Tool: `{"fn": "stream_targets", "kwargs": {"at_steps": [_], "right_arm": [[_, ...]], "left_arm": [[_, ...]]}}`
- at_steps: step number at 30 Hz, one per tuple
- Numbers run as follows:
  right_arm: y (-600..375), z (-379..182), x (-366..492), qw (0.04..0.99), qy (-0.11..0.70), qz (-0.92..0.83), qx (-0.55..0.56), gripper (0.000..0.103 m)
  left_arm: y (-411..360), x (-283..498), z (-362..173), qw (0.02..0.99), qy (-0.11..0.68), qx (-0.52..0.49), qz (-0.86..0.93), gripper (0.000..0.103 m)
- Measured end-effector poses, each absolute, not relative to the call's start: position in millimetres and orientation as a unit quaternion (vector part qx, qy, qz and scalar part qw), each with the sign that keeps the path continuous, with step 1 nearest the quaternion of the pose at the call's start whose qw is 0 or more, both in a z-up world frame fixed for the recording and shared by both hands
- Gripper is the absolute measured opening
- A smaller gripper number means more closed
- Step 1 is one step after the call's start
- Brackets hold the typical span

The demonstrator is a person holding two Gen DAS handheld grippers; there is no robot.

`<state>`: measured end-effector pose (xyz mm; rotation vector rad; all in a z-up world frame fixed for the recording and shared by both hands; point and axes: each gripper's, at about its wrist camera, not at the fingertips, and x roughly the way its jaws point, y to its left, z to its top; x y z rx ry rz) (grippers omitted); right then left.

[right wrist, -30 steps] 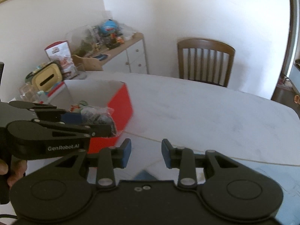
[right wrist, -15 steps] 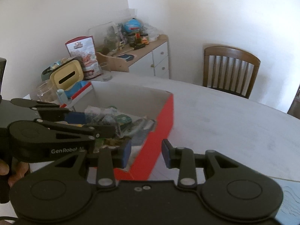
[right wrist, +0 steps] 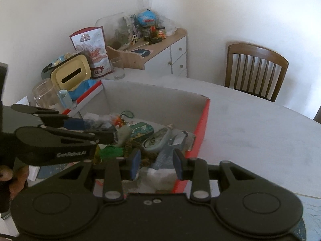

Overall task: Organize objects
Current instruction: 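Lower and open the left tool to drop the black bag into the box, then raise both open tools away from the box contents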

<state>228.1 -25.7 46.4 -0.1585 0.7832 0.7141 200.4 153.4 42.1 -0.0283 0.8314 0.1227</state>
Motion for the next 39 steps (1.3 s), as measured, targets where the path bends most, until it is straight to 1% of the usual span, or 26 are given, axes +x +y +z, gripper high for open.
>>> {"fn": "stream_targets", "kwargs": {"at_steps": [12, 24, 26, 28, 31, 34, 39], "right_arm": [[-7, 34, 232, 0.852, 0.389, 0.340, -0.086, 0.034], [0, 33, 230, 0.852, 0.391, 0.336, -0.093, 0.035], [1, 34, 230, 0.852, 0.390, 0.336, -0.094, 0.035], [0, 36, 229, 0.853, 0.388, 0.337, -0.094, 0.035], [-1, 39, 226, 0.853, 0.385, 0.339, -0.092, 0.035], [-4, 42, 224, 0.854, 0.382, 0.340, -0.091, 0.035], [-9, 49, 220, 0.857, 0.376, 0.343, -0.082, 0.036]], "left_arm": [[165, 218, 10, 0.892, 0.449, -0.019, 0.046, 0.041], [165, 222, 5, 0.890, 0.454, -0.012, 0.040, 0.042], [165, 222, 6, 0.890, 0.455, -0.014, 0.040, 0.048], [164, 221, 7, 0.890, 0.454, -0.017, 0.043, 0.060], [162, 217, 10, 0.893, 0.448, -0.019, 0.042, 0.066], [161, 212, 15, 0.895, 0.444, -0.022, 0.043, 0.070], [159, 202, 25, 0.901, 0.431, -0.030, 0.041, 0.072]]}}
